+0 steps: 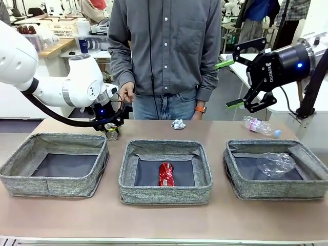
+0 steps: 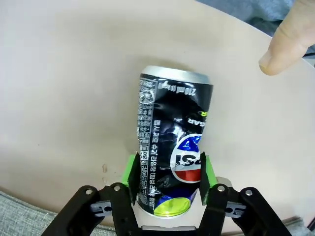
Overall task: Sort the waste into the appropriate baskets.
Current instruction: Pick up the waste item pointed out by the person.
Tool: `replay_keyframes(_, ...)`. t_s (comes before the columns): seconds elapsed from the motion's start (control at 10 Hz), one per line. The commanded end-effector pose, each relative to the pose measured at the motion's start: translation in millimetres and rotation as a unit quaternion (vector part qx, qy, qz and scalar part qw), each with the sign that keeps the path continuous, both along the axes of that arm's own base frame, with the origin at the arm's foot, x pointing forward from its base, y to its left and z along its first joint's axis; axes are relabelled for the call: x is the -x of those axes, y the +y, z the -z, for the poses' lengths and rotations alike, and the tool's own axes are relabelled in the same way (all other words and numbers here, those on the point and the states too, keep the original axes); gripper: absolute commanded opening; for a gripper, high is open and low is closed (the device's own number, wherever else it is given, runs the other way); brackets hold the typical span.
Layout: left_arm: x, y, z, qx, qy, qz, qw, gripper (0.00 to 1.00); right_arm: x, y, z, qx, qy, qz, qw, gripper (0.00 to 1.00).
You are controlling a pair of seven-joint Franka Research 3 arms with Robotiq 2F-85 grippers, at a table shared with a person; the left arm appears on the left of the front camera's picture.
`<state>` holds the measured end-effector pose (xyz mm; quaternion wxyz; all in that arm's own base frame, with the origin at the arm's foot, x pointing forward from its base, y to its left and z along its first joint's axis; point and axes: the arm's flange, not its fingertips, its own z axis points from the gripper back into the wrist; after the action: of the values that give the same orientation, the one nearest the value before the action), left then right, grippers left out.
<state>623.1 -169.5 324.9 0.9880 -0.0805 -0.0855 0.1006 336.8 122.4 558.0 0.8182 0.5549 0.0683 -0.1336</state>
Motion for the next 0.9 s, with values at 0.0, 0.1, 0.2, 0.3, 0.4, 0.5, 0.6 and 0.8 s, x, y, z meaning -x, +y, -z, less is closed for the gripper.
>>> replay_keyframes(0.0,3,1,0,-0.017,0.005,-0.007,1.0,0.0,-2,2,-1,-0.014,-0.011,-0.004,1.0,1.0)
replay_keyframes(0.1,3,2,0,-0.018,0.008,-0.008,1.0,0.0,-2,2,-1,-0.014,-0.011,-0.004,1.0,1.0)
replay_keyframes(0.2,4,3,0,-0.018,0.012,-0.008,1.0,0.0,-2,2,-1,-0.014,-0.011,-0.004,1.0,1.0)
replay_keyframes(0.3,4,3,0,-0.02,0.017,-0.011,1.0,0.0,-2,2,-1,-0.014,-0.011,-0.004,1.0,1.0)
replay_keyframes(0.4,6,5,-2,-0.019,0.018,-0.012,1.0,0.0,-2,2,-1,-0.014,-0.011,-0.004,1.0,1.0)
replay_keyframes(0.5,7,7,-6,-0.018,0.017,-0.017,1.0,0.0,-2,2,-1,-0.014,-0.011,-0.004,1.0,1.0)
replay_keyframes(0.6,10,9,-15,-0.018,0.024,-0.015,0.999,0.0,-2,2,-1,-0.014,-0.011,-0.004,1.0,1.0)
replay_keyframes(0.8,17,20,-52,-0.015,0.0,-0.008,1.0,0.0,-2,2,-1,-0.014,-0.011,-0.004,1.0,1.0)
